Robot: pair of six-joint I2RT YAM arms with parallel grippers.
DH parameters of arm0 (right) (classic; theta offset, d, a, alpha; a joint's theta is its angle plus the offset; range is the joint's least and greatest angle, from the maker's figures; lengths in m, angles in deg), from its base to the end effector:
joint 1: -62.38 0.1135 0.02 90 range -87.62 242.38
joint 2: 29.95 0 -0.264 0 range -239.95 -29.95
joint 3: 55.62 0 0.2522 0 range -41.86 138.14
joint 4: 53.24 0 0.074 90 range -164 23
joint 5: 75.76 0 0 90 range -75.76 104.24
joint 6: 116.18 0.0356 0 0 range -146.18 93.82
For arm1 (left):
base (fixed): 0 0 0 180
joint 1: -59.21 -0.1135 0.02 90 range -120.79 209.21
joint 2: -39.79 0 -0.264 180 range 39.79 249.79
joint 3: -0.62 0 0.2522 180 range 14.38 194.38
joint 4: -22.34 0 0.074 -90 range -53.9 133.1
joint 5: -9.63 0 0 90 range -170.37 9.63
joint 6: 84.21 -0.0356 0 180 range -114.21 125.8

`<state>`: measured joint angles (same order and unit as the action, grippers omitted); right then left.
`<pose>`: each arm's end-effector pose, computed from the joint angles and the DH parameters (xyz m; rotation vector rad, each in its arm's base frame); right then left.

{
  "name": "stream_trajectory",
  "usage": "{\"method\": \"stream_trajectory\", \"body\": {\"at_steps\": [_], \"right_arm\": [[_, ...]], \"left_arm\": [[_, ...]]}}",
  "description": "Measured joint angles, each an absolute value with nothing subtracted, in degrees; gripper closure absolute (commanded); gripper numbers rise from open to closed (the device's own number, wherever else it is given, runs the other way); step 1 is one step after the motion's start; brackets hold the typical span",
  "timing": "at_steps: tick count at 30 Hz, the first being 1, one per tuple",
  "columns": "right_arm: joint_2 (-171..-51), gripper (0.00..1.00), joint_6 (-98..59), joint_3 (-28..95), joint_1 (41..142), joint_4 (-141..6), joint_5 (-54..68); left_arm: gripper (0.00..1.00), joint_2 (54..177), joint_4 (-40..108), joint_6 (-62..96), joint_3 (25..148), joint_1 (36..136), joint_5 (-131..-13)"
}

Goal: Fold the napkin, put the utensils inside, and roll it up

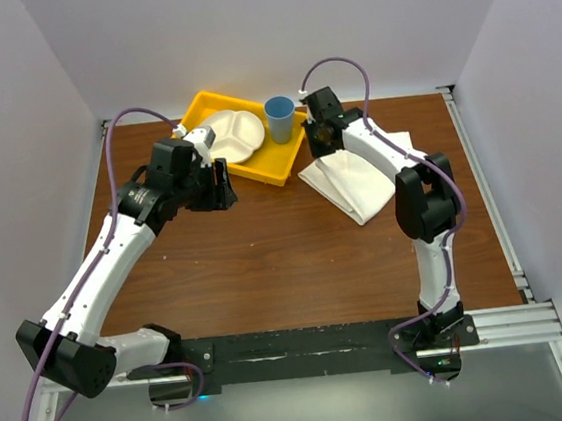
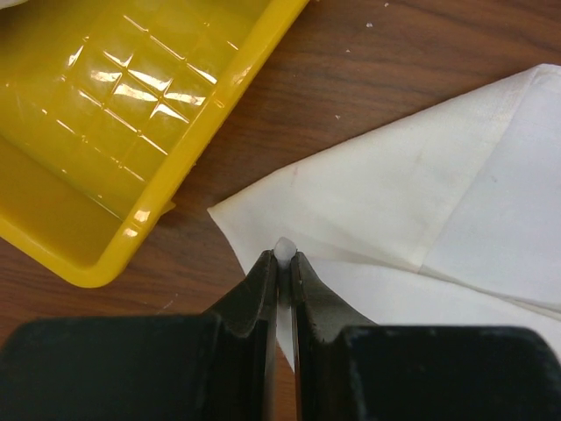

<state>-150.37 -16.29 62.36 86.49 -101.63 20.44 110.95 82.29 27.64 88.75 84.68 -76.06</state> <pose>0.4349 0.1904 0.2456 -0.2569 2.4416 0.1282 0.2300 -0.1125 0.3623 0.1137 2.3697 -0.4959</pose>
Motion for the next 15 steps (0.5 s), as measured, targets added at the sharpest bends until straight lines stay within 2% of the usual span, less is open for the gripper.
{"method": "stream_trajectory", "body": {"at_steps": [3, 4, 5, 6, 8, 10, 12, 15], "right_arm": [[-151.4, 0.94, -15.9, 63.1, 86.6, -101.6, 20.4], [-152.1, 0.89, -15.8, 63.4, 86.6, -101.6, 20.4], [-152.5, 0.75, -15.7, 63.5, 86.6, -101.6, 20.4], [-153.3, 0.68, -15.5, 63.9, 86.7, -101.7, 20.2], [-154.5, 0.44, -14.8, 64.8, 86.8, -102.4, 20.2], [-156.8, 0.3, -13.2, 68.4, 86.9, -105.4, 20.1], [-159.0, 0.21, -11.5, 73.0, 87.0, -108.1, 19.2], [-159.7, 0.19, -8.2, 78.3, 86.8, -112.7, 18.5]], "left_arm": [[0.39, 111.0, 82.3, 27.6, 88.7, 84.6, -76.0], [0.39, 111.0, 82.4, 27.6, 88.7, 84.6, -76.0], [0.39, 111.1, 82.4, 27.6, 88.7, 84.5, -76.0], [0.39, 111.1, 82.4, 27.6, 88.7, 84.5, -76.0], [0.38, 111.1, 82.5, 27.6, 88.7, 84.4, -75.9], [0.38, 111.2, 82.5, 27.6, 88.7, 84.3, -75.7], [0.38, 111.5, 82.3, 27.5, 88.7, 84.3, -75.3], [0.4, 112.7, 80.5, 27.6, 88.7, 84.3, -74.0]]}}
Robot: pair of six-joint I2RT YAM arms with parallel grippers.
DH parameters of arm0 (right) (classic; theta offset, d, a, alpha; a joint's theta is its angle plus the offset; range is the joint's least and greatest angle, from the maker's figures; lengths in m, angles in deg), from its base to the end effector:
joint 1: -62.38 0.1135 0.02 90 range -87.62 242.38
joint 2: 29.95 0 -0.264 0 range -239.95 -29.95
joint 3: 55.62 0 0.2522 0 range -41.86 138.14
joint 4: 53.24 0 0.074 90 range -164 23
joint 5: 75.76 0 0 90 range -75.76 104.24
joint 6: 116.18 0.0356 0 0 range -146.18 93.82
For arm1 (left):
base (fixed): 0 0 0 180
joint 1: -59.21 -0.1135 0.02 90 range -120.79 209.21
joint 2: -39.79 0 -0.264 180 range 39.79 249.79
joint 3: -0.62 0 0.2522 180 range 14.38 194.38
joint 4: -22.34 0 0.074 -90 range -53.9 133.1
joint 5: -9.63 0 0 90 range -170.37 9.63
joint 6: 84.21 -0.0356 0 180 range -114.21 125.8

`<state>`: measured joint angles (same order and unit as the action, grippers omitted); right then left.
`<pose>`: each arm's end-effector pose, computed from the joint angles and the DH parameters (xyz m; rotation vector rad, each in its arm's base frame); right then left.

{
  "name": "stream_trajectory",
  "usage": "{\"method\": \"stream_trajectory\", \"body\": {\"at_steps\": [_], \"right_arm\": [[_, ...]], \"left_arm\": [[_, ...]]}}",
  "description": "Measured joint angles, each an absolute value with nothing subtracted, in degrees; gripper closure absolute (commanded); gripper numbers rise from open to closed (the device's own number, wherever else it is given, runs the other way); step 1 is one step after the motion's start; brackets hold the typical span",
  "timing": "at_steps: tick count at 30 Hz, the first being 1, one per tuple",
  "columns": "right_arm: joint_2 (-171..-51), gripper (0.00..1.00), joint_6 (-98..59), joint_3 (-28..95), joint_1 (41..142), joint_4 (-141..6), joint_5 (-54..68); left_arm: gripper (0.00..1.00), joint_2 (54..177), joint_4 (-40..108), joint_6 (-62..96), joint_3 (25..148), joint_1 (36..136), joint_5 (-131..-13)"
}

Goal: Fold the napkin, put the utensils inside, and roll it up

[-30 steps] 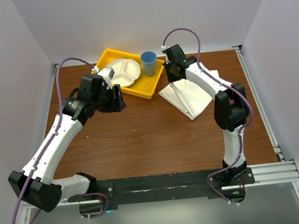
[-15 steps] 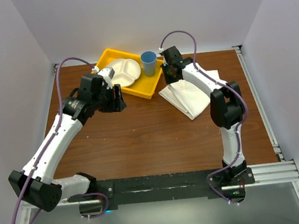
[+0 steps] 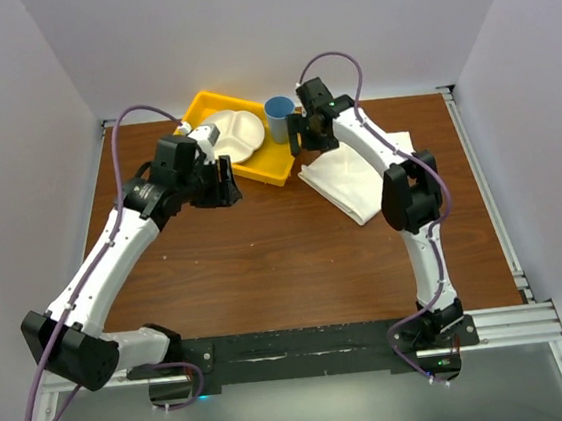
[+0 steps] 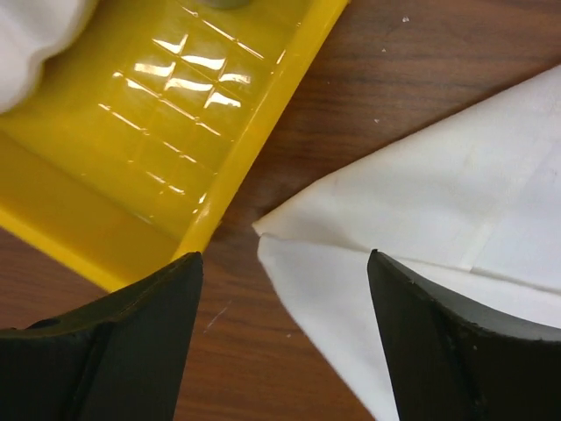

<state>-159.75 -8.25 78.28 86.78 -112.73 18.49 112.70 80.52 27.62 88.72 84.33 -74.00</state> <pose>0.4589 0.2053 0.2442 -0.1143 2.5429 0.1982 0.2390 -0.1164 0.3573 0.1258 2.3748 -0.5332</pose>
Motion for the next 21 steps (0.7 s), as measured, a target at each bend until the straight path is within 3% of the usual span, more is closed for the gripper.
{"method": "stream_trajectory", "body": {"at_steps": [4, 9, 10, 13, 19, 21], "right_arm": [[-156.8, 0.24, -3.5, 78.5, 85.0, -115.6, 17.3], [-146.3, 0.33, 1.1, 62.9, 74.7, -115.7, 16.4], [-144.1, 0.4, 1.3, 59.0, 71.6, -115.2, 16.9], [-140.4, 0.51, 1.2, 51.9, 65.4, -113.6, 19.1], [-139.2, 0.62, 0.5, 46.7, 63.7, -109.9, 19.4], [-139.4, 0.71, 0.1, 46.7, 63.7, -108.5, 19.3]], "left_arm": [[0.45, 116.4, 74.6, 28.3, 88.5, 84.4, -71.4], [0.58, 125.3, 63.3, 29.3, 88.8, 87.8, -69.7], [0.65, 128.1, 61.9, 29.2, 89.6, 89.5, -69.8], [0.74, 136.5, 57.3, 29.0, 93.3, 93.3, -69.8], [0.75, 151.8, 51.5, 28.8, 101.6, 96.0, -69.2], [0.75, 154.1, 50.4, 28.8, 102.7, 95.7, -69.3]]}}
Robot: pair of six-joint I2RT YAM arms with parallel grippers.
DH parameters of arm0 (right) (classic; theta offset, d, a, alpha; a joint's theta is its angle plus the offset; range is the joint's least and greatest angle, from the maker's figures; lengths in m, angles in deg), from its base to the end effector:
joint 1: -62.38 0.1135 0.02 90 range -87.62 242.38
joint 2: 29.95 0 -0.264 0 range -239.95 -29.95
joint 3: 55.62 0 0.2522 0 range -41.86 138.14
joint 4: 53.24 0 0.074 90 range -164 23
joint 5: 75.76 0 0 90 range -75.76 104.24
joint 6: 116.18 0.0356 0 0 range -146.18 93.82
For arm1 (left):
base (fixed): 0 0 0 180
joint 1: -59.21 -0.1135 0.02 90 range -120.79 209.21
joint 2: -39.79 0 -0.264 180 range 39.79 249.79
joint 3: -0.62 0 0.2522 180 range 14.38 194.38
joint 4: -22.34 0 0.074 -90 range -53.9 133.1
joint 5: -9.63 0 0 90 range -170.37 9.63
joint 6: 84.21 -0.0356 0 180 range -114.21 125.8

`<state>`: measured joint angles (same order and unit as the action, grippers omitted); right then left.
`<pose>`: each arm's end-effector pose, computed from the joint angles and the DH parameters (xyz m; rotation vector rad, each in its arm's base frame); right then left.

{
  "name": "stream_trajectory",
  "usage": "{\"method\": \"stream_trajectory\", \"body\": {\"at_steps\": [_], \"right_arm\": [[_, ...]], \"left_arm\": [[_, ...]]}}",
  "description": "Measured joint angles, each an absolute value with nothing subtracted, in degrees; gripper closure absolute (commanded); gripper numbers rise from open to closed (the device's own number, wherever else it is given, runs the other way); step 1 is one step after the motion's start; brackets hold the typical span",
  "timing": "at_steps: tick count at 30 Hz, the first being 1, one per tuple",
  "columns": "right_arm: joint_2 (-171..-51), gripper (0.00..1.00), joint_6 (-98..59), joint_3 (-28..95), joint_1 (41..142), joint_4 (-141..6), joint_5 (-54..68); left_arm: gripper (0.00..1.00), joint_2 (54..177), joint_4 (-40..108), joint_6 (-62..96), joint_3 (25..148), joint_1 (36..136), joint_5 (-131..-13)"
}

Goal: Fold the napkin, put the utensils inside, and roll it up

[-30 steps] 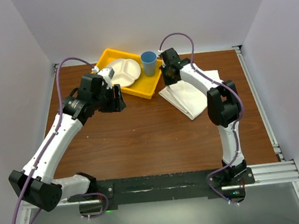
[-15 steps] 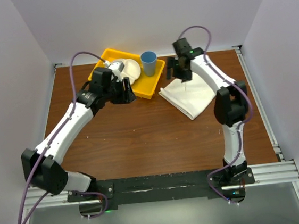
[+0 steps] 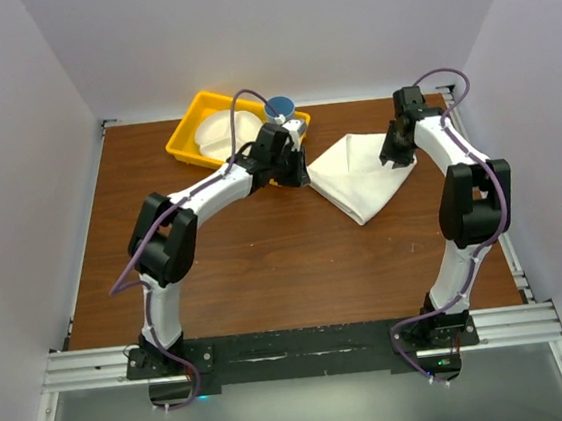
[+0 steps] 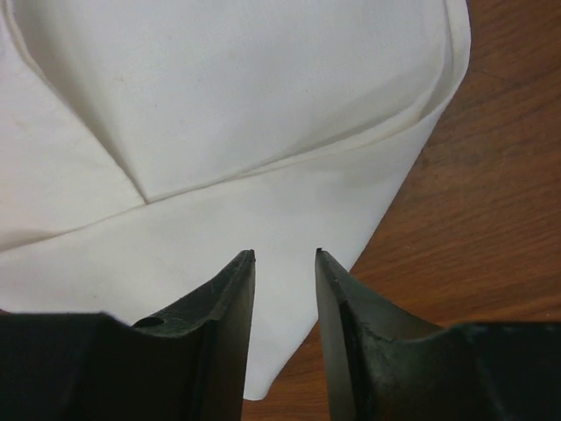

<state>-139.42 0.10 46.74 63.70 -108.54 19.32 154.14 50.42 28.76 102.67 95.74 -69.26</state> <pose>0.4089 0.0063 0.2342 0.6015 2.5841 0.0411 0.3641 -0.2783 0.2297 0.3865 2.3465 -0.7456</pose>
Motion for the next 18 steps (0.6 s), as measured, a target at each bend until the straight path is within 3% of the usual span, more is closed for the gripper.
{"method": "stream_trajectory", "body": {"at_steps": [18], "right_arm": [[-145.1, 0.76, -2.7, 44.8, 58.8, -102.7, 22.9]], "left_arm": [[0.74, 164.0, 44.7, 29.2, 111.6, 95.5, -66.2]]}}
